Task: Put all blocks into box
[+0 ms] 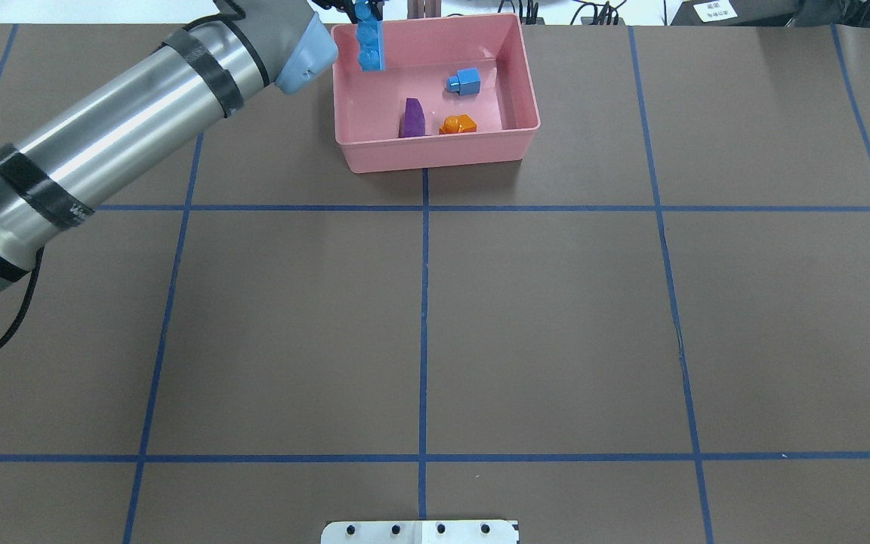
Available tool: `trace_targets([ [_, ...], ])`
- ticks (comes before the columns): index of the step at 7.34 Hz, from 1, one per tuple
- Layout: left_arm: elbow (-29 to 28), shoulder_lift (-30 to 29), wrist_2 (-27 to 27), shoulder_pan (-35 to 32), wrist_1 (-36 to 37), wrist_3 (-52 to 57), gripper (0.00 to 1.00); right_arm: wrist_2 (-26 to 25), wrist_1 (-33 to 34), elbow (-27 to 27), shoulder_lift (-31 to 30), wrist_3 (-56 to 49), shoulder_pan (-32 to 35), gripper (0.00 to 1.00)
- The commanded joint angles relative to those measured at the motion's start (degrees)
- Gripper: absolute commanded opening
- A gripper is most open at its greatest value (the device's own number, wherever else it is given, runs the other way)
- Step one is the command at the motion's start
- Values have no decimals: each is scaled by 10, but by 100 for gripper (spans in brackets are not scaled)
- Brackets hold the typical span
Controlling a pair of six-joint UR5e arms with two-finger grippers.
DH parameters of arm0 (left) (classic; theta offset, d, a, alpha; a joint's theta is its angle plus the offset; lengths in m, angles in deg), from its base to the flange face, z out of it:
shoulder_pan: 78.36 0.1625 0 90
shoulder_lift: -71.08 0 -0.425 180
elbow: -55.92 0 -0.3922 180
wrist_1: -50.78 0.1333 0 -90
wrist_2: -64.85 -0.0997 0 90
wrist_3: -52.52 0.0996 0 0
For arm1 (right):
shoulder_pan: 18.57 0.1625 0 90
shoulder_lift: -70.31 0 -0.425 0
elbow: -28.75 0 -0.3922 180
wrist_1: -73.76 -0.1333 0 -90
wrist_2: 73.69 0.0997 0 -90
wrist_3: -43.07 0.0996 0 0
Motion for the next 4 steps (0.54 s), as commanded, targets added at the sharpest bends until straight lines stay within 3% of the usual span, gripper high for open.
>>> trace_targets([
  [1, -26, -8, -43, 23, -43, -31, 88, 7, 167, 117, 58, -4, 42, 0],
  [2, 3, -1, -42, 26, -40, -38, 100, 15, 257, 151, 121, -4, 60, 0],
  [4, 119, 65, -4, 21, 9, -34, 100, 39, 404, 180, 270, 9, 65, 0],
])
